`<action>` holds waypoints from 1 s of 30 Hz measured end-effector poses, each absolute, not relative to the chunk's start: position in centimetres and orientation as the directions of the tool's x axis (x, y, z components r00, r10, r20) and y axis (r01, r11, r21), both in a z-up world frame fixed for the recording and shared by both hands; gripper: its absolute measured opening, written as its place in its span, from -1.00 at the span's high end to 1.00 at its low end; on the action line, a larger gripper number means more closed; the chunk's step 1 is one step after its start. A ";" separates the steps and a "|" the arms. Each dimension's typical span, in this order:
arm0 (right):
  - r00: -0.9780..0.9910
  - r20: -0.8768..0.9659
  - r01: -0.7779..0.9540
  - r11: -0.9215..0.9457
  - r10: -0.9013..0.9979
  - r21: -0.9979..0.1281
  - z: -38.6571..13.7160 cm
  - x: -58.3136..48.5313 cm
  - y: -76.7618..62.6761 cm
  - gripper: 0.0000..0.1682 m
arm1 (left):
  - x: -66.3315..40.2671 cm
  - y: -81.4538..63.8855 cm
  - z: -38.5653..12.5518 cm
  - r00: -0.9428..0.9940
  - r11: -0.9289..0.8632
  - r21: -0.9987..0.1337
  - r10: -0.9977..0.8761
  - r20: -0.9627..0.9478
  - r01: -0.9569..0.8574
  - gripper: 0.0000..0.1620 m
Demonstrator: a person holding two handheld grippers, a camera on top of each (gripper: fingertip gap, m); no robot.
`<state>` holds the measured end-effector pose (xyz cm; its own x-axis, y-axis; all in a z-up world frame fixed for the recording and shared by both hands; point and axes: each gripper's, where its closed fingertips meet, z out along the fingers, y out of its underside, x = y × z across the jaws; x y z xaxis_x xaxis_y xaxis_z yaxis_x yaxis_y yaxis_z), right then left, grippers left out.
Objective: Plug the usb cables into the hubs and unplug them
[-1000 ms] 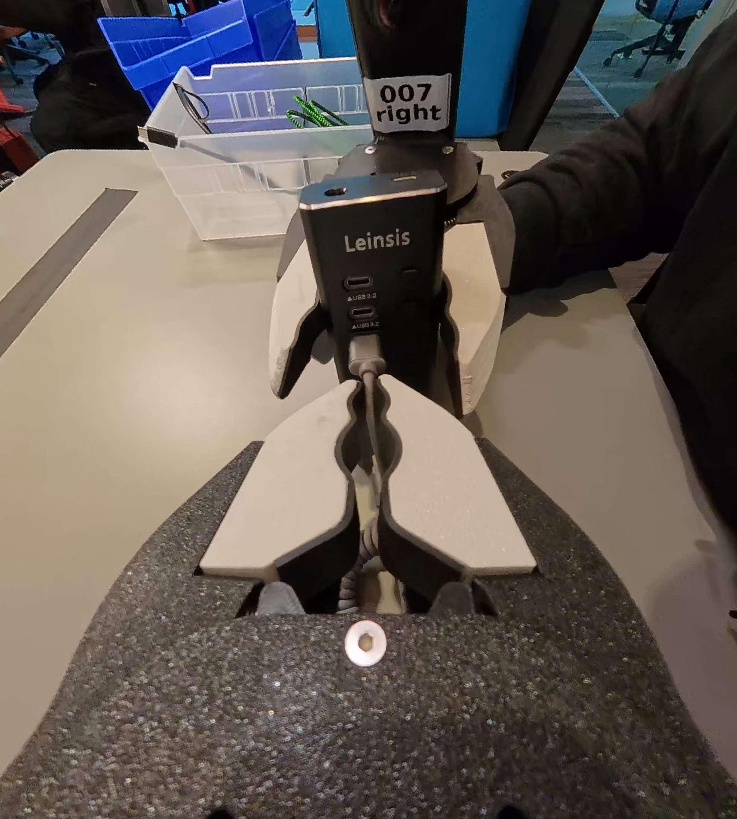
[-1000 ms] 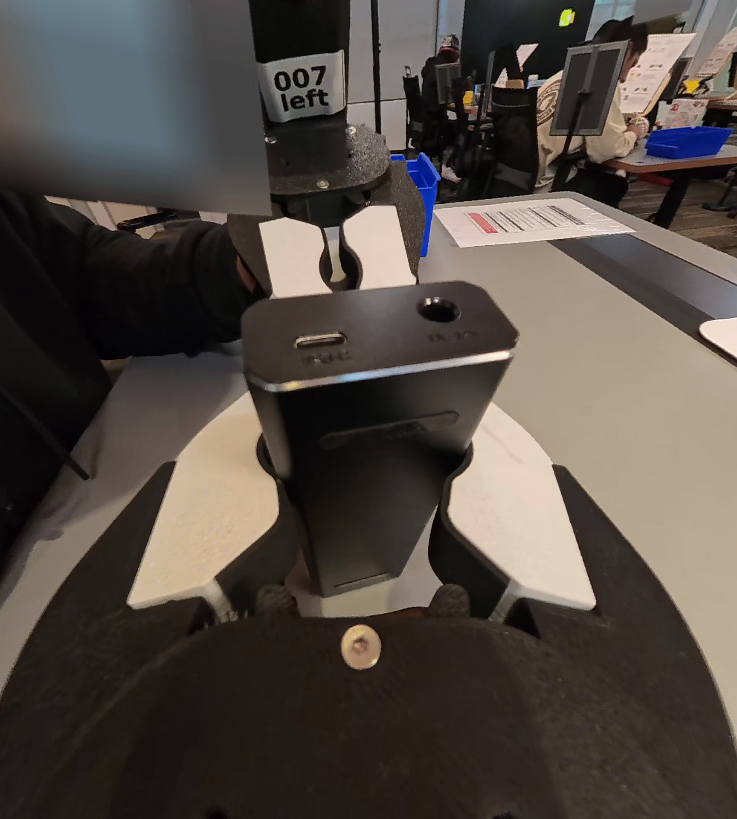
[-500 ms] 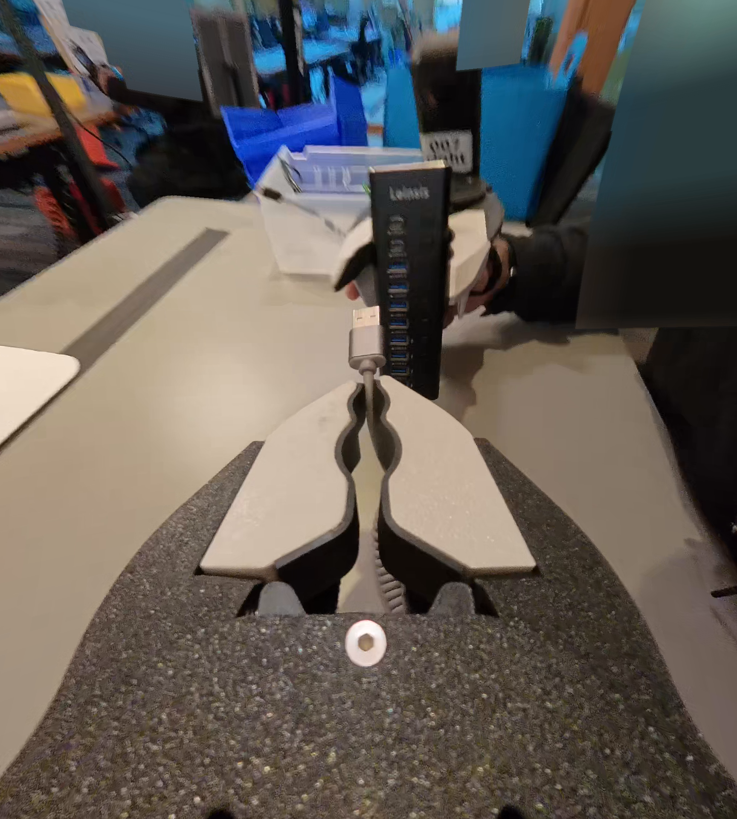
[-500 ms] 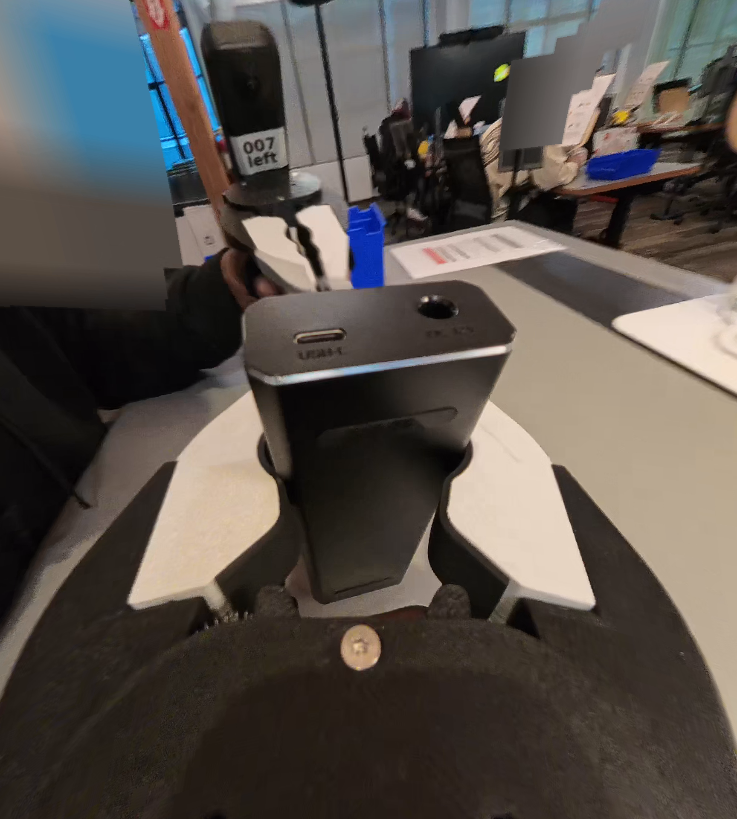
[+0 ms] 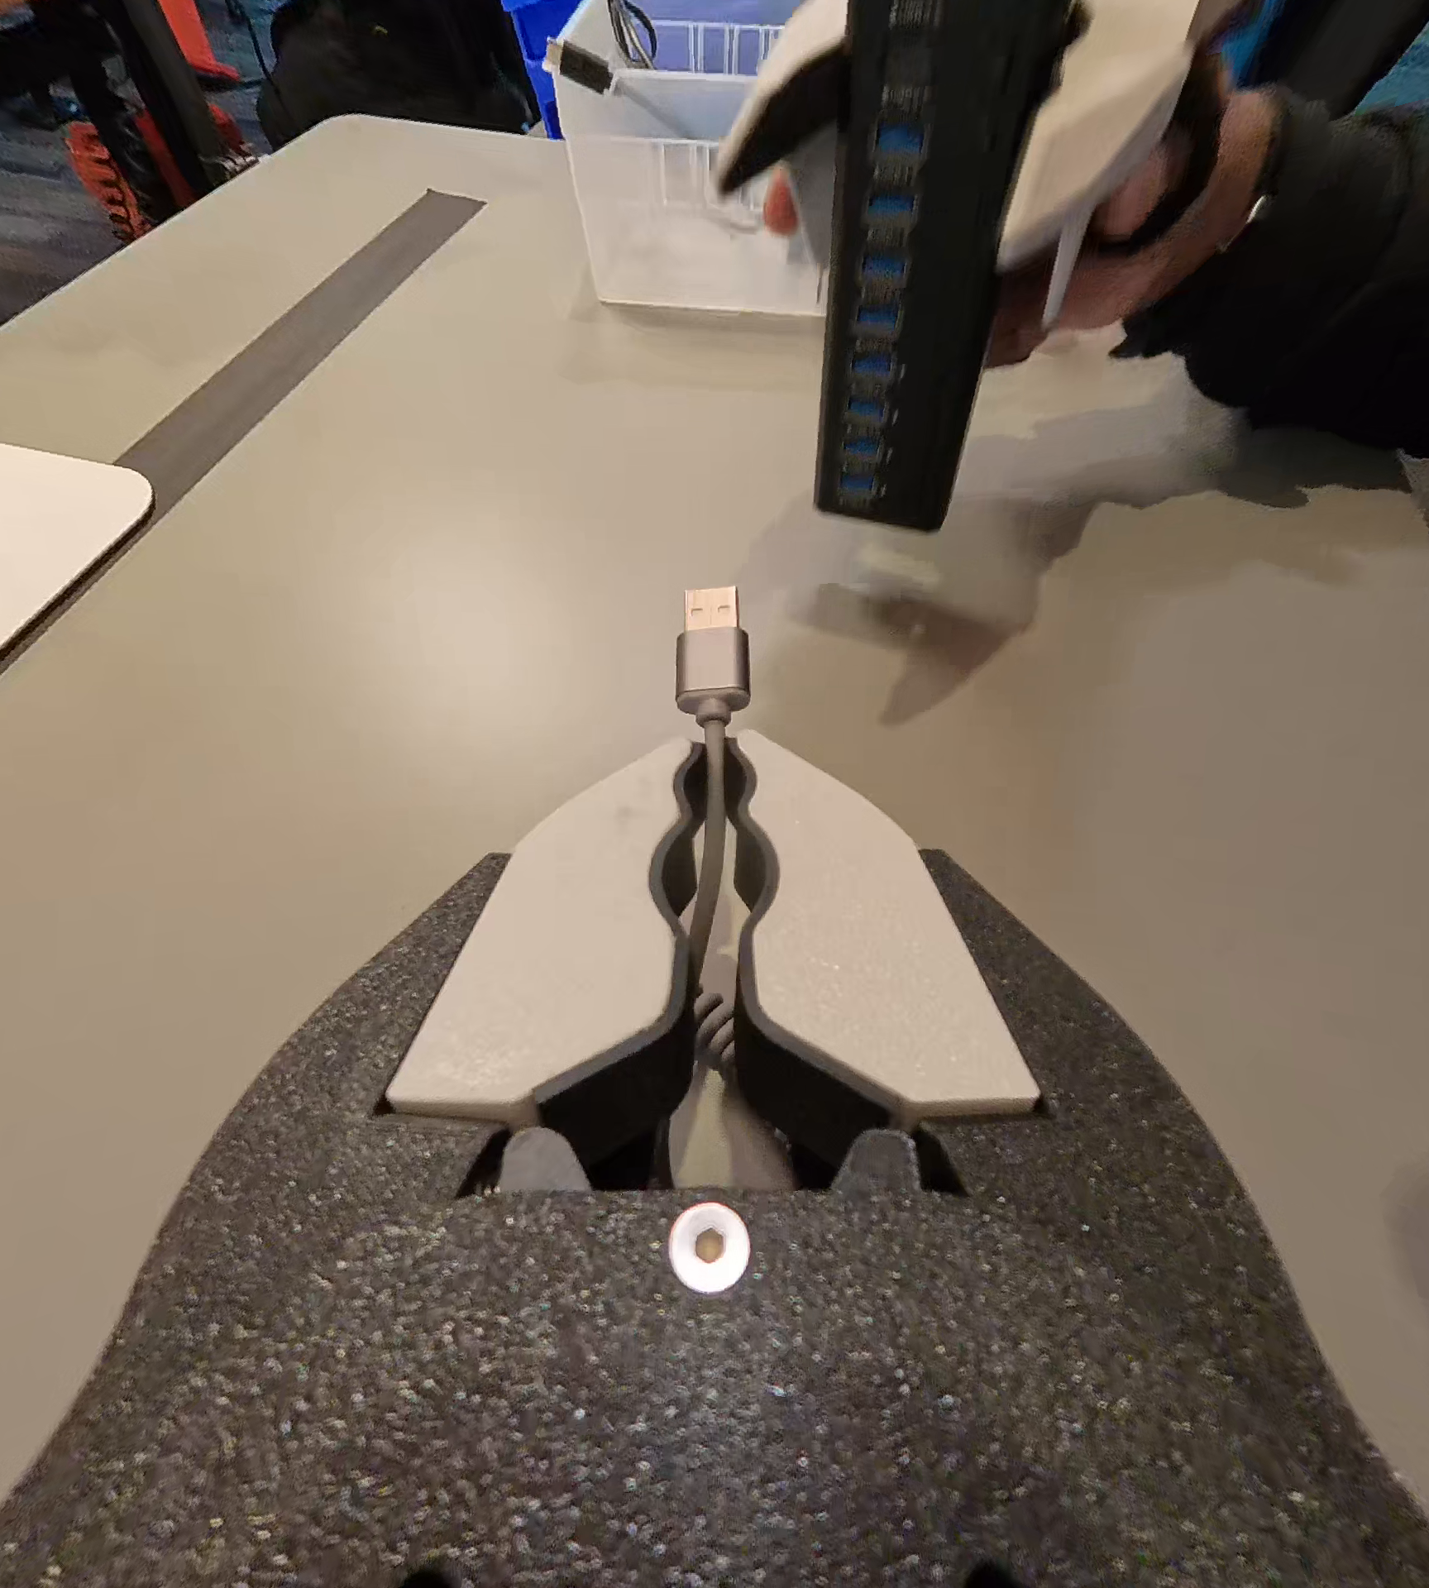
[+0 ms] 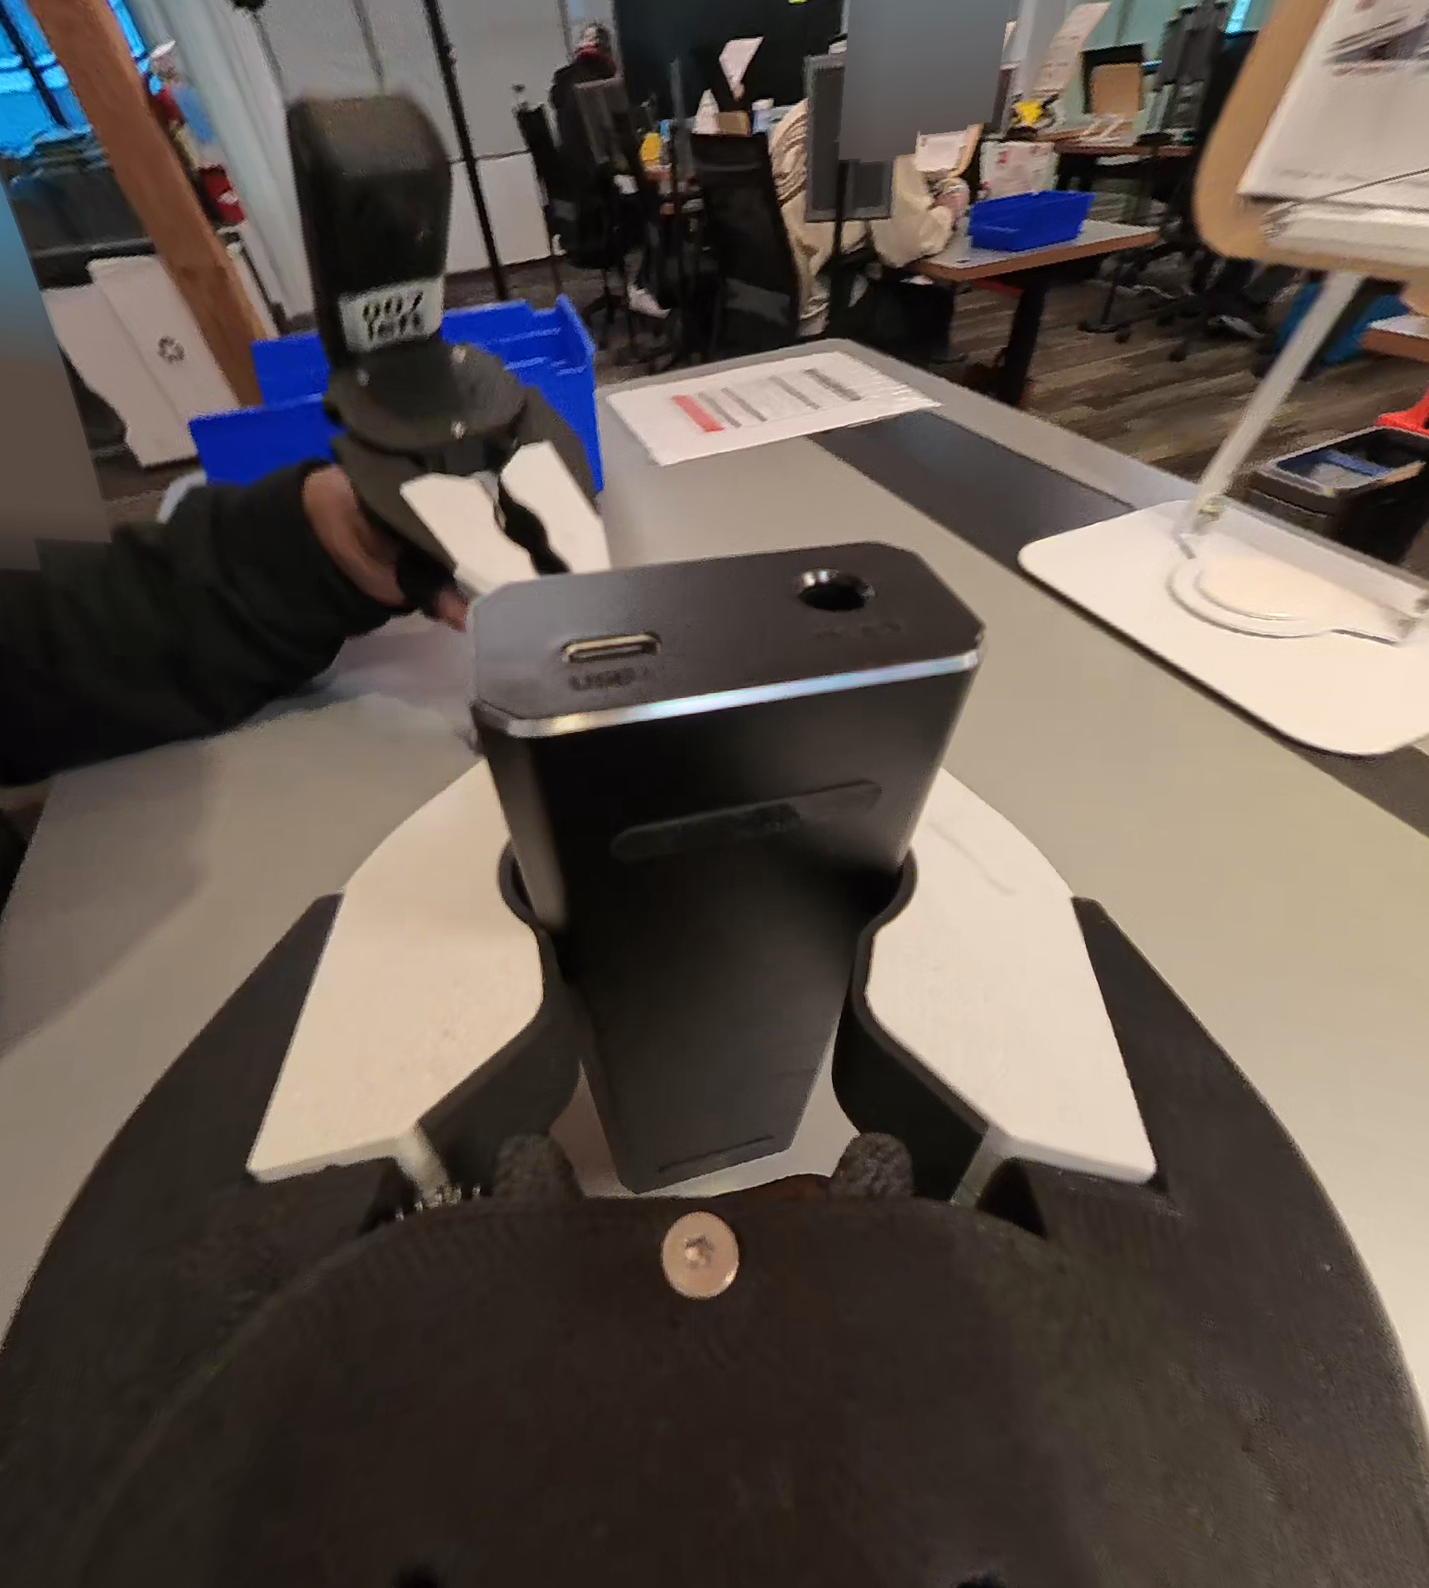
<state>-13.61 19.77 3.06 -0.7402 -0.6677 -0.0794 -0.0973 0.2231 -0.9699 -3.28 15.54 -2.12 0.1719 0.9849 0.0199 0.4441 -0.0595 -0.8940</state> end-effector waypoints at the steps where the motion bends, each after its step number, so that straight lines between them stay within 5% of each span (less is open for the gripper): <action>1: -0.755 -0.100 -0.070 0.232 -0.648 -0.970 4.0 -14.4 19.9 0.11 | -3.2 15.5 -2.2 0.169 -0.059 -0.893 0.985 0.020 0.446 0.96; 6: -0.833 -0.104 -0.045 0.254 -0.543 -0.966 10.2 -19.4 22.2 0.11 | -3.0 15.1 -2.4 0.154 -0.058 -0.889 0.988 0.014 0.453 0.96; 12: -0.862 0.322 -0.427 0.221 -0.391 -0.877 14.3 -31.8 22.0 0.11 | -3.0 15.3 -2.5 0.158 -0.078 -0.883 0.987 -0.004 0.463 0.96; 16: -0.803 0.458 -0.579 0.313 -0.381 -0.753 10.1 -41.6 19.9 0.10 | -3.1 15.2 -2.5 0.155 -0.087 -0.884 0.988 -0.016 0.459 0.96; 22: -0.723 0.394 -0.685 0.518 -0.567 -0.513 0.7 -46.9 20.0 0.10 | -3.1 14.9 -3.3 0.151 -0.086 -0.876 0.988 -0.015 0.474 0.96; 30: -0.599 0.240 -0.801 0.568 -0.764 -0.190 -6.6 -46.7 21.2 0.10 | -3.3 15.0 -3.9 0.162 -0.085 -0.869 0.987 -0.006 0.488 0.96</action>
